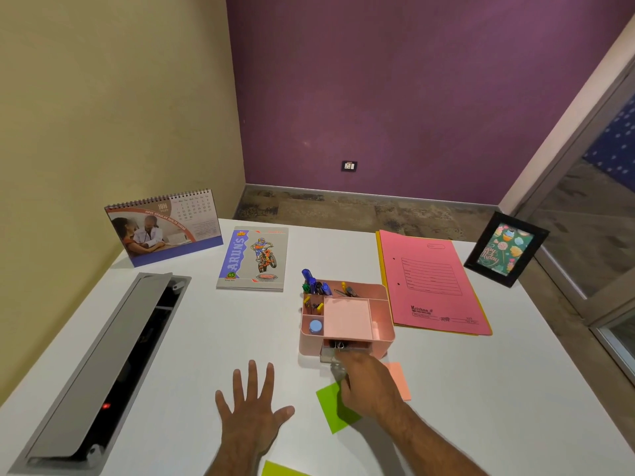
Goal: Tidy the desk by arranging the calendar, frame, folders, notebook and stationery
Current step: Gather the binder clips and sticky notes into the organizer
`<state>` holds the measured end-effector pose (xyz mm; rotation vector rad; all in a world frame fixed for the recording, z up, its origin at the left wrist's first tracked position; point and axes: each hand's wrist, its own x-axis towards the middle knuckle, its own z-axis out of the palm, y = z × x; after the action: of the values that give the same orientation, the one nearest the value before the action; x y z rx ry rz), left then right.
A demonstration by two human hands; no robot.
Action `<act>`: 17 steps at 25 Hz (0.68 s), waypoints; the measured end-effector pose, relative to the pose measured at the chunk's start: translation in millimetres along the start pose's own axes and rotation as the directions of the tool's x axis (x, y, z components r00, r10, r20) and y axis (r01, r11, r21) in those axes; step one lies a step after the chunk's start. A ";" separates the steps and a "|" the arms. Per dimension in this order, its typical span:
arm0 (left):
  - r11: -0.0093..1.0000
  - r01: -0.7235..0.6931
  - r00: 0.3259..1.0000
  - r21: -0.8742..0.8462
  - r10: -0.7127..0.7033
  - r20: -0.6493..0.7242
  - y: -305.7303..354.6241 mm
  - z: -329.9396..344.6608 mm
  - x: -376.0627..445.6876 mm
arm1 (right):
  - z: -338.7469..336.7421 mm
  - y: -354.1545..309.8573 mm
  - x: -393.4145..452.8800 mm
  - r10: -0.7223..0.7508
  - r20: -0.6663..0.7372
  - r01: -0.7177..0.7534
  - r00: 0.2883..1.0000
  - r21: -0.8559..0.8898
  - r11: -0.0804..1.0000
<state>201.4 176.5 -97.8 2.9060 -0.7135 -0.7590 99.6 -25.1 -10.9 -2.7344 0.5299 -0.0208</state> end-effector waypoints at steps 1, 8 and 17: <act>0.999 -0.025 0.998 -0.024 0.024 -0.061 0.0 5.7 3.9 | -0.2 0.3 3.3 -0.005 0.006 0.005 1.000 0.002 1.000; 0.996 -0.073 0.994 -0.050 0.068 -0.089 -4.0 20.1 9.4 | 1.1 2.8 15.7 -0.009 0.020 0.008 1.000 0.026 1.000; 0.998 -0.061 0.997 -0.032 0.059 -0.052 -1.4 17.6 9.3 | 17.8 27.0 -1.6 -0.110 0.428 0.235 0.897 -0.251 0.939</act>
<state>200.8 174.8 -117.6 2.8484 -0.7712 -0.6818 89.9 -41.9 -36.8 -2.9432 0.1748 0.6230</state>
